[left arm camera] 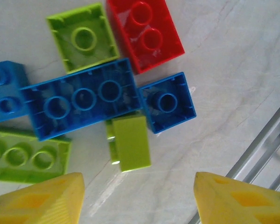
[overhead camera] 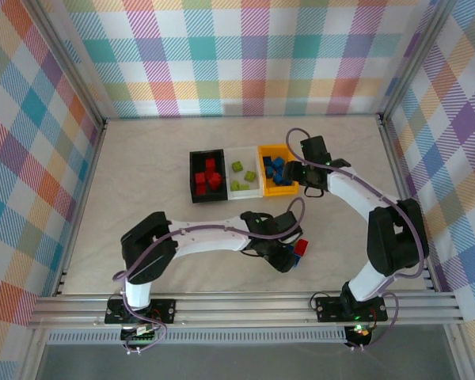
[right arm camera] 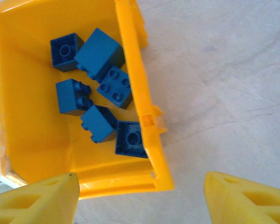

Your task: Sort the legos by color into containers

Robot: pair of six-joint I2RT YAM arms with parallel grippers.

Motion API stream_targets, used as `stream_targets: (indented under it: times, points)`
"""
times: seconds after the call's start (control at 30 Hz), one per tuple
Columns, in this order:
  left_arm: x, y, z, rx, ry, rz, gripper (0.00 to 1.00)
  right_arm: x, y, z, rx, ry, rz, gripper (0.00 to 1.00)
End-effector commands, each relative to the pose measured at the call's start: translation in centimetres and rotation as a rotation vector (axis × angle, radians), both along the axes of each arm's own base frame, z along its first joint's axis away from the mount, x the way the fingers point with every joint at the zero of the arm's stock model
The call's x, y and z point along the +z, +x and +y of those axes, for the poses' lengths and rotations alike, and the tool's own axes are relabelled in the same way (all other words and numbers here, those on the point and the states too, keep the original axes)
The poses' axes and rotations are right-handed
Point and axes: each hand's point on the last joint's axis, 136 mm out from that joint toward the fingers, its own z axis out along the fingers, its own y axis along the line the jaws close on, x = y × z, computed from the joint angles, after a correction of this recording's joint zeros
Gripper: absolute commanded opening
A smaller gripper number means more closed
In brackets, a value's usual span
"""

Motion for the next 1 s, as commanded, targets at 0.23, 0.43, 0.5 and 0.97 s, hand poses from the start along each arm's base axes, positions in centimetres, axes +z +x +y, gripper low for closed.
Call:
stream_targets:
  times: [0.23,0.43,0.5,0.97]
  points:
    - [-2.0,0.3,-0.4,-0.054,0.107,-0.008,0.48,1.9,0.2,-0.1,-0.011,0.065,-0.063,0.71]
    - [-3.0,0.9,-0.1,-0.047,0.140,-0.034,0.40,1.8,0.4,-0.2,-0.016,0.070,-0.067,0.71]
    - [-3.0,1.1,-0.1,-0.043,0.145,-0.045,0.36,1.7,0.3,-0.3,-0.016,0.070,-0.065,0.71]
    - [6.6,7.8,3.9,0.239,-0.057,-0.208,0.18,1.3,-0.3,-0.3,-0.008,0.078,-0.063,0.71]
